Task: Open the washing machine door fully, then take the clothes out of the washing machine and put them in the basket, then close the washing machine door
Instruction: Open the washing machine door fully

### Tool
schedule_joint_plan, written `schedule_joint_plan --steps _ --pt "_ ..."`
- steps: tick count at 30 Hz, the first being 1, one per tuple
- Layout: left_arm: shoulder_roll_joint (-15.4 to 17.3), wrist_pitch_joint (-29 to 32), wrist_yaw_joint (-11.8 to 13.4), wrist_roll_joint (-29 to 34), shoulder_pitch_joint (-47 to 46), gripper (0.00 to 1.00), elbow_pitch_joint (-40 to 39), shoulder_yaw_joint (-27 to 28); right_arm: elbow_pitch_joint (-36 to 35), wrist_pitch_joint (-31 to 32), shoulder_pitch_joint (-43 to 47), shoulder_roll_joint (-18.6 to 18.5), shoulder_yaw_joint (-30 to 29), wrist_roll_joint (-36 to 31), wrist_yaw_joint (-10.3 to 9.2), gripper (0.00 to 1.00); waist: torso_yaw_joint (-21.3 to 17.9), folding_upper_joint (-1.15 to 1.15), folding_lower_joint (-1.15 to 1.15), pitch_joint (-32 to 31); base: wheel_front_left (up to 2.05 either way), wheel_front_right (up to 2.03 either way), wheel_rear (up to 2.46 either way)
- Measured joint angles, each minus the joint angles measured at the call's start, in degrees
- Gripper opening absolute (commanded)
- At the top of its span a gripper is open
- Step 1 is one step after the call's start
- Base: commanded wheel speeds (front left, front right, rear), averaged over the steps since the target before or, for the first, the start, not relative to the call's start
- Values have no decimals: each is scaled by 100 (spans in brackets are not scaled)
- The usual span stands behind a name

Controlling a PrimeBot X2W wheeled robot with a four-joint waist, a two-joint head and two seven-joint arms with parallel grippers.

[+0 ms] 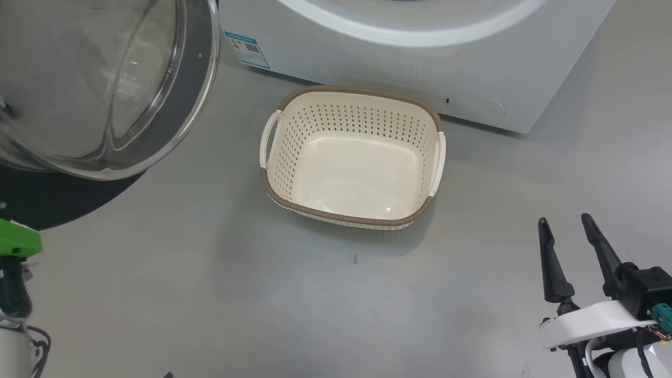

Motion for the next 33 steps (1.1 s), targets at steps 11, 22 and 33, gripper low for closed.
schedule_joint_plan --steps 11,22,33 --pt "87 -88 -29 -193 -299 0 272 203 -66 60 -186 -87 -20 -23 0 100 -71 0 0 332 0 0 0" --pt "49 -236 -126 -49 -313 0 604 -25 167 -40 -287 0 -2 -12 1 100 -112 0 0 78 0 0 0" --pt "16 -287 -314 410 -75 0 671 -558 511 -256 -316 224 22 132 36 100 -214 0 0 -532 0 0 0"
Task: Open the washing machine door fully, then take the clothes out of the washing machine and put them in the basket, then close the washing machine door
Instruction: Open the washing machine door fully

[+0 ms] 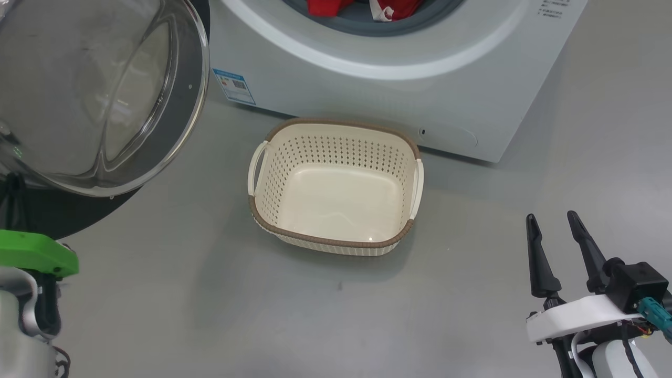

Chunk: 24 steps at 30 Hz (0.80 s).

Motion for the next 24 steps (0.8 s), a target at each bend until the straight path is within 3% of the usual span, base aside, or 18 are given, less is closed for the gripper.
schedule_joint_plan --steps 13,24 --pt "-372 -1 -311 336 567 0 -222 -772 243 -104 31 90 -108 114 0 100 -344 0 0 -799 0 0 0" --pt "-543 -19 -350 386 1046 0 -588 -1036 246 -133 73 154 -233 247 -1 100 -858 0 0 -1235 0 0 0"
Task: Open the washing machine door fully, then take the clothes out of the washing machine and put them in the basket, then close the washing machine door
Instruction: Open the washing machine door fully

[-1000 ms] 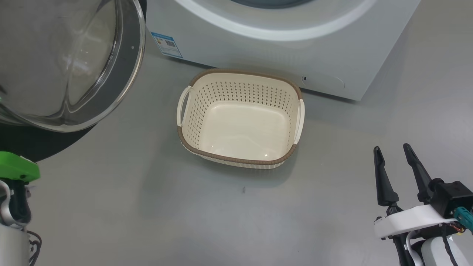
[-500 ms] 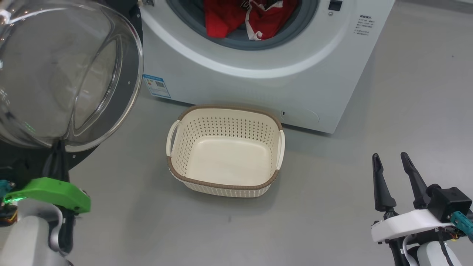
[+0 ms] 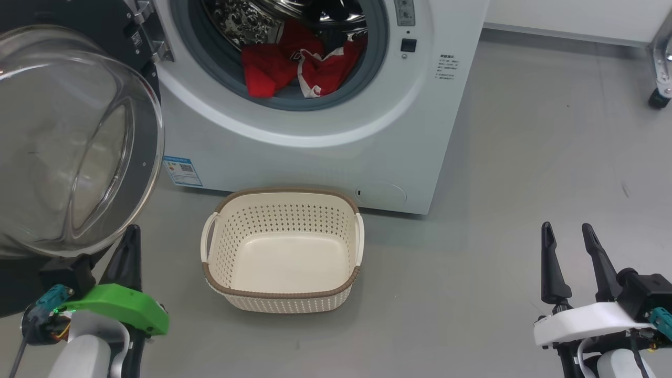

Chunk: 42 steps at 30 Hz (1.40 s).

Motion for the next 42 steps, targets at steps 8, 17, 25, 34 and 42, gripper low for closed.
schedule_joint_plan --steps 8,17,25,34,42 --pt "-219 -119 -21 71 291 0 -365 -185 -43 -26 99 14 -74 19 -9 100 -371 0 0 -141 0 0 0" --pt "-357 -177 -20 179 487 24 -721 -288 -126 -33 204 16 -123 42 -9 100 -645 0 0 -178 0 0 0" --pt "-398 -232 42 345 581 100 -940 -348 -169 -33 308 18 -168 42 -11 100 -702 0 0 -129 0 0 0" --pt "-403 -233 96 396 667 100 -1065 -341 -177 -49 308 24 -147 42 -10 100 -702 0 0 -98 0 0 0" --pt "-403 -234 97 397 735 100 -1113 -341 -175 -49 309 32 -130 41 -8 100 -690 0 0 -114 0 0 0"
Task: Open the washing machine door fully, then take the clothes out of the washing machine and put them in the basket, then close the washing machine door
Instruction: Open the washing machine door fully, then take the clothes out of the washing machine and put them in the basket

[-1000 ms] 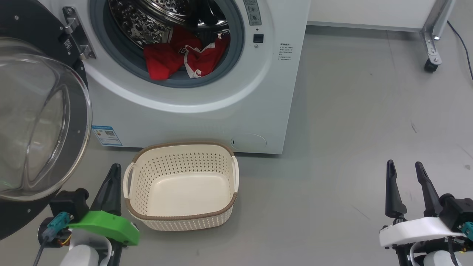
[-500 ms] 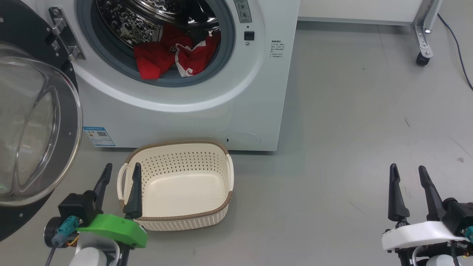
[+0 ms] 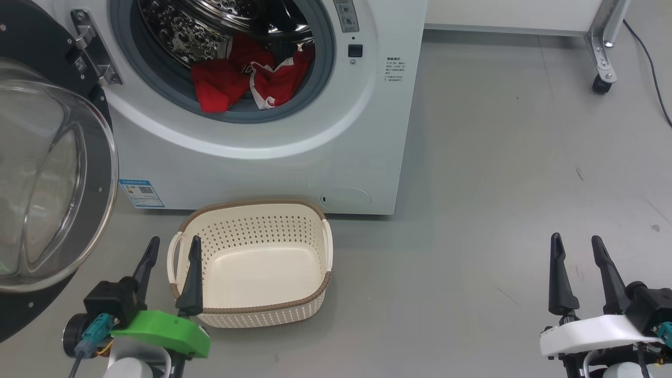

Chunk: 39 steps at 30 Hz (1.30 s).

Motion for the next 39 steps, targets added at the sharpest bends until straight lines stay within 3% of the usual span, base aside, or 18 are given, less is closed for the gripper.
schedule_joint_plan --steps 24,39 --pt "0 -43 144 86 125 100 -143 27 7 0 8 15 14 -20 10 100 43 0 0 -43 0 0 0" --pt "0 -43 44 109 155 100 -254 -71 0 0 9 34 10 -20 33 100 92 0 0 28 2 -2 0"
